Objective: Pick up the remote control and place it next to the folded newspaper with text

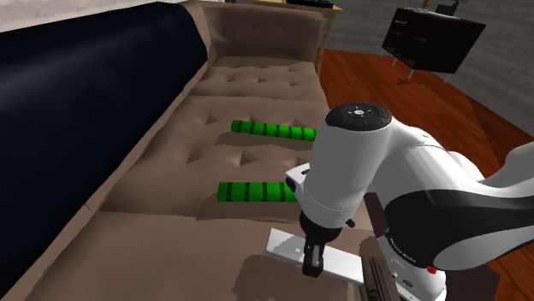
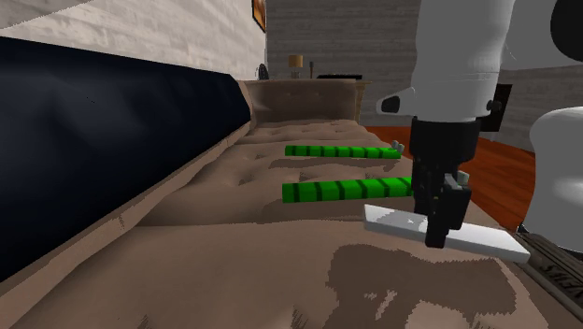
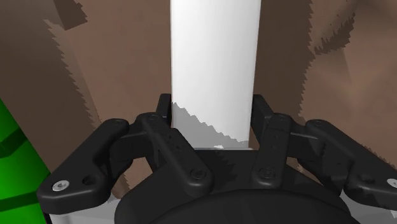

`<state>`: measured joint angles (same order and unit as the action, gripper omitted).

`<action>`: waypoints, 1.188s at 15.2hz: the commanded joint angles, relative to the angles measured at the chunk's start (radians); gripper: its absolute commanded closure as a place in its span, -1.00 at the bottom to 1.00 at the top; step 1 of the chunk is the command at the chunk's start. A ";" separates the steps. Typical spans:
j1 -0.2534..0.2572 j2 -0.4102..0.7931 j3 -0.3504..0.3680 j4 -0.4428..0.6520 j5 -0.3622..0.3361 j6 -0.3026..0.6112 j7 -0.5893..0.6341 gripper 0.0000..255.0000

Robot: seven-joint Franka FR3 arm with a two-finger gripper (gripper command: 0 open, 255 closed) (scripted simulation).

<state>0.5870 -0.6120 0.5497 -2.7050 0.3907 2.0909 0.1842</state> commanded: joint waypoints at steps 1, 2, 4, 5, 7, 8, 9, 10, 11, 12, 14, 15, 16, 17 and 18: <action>0.000 0.002 0.001 -0.004 0.001 0.005 -0.001 1.00; 0.000 0.002 0.001 -0.004 0.001 0.005 -0.001 1.00; 0.000 0.002 0.001 -0.004 0.001 0.005 -0.001 1.00; 0.000 0.002 0.001 -0.004 0.001 0.005 -0.001 1.00; 0.000 0.002 0.001 -0.004 0.001 0.005 -0.001 -1.00; 0.000 0.002 0.001 -0.004 0.001 0.005 -0.001 -1.00; 0.000 0.002 0.001 -0.004 0.001 0.005 -0.001 -1.00; 0.000 0.002 0.001 -0.004 0.001 0.005 -0.001 -1.00; 0.000 0.002 0.001 -0.004 0.001 0.005 -0.001 -1.00; -0.001 -0.016 -0.012 0.019 -0.007 -0.036 0.000 -1.00; -0.004 -0.046 -0.036 0.067 -0.025 -0.113 0.001 -1.00; -0.006 -0.055 -0.045 0.088 -0.031 -0.143 0.002 -1.00; -0.006 -0.055 -0.045 0.088 -0.031 -0.143 0.002 -1.00; -0.006 -0.055 -0.045 0.088 -0.031 -0.143 0.002 -1.00; -0.006 -0.055 -0.045 0.088 -0.031 -0.143 0.002 -1.00</action>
<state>0.5810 -0.6630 0.5068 -2.6196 0.3603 1.9548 0.1869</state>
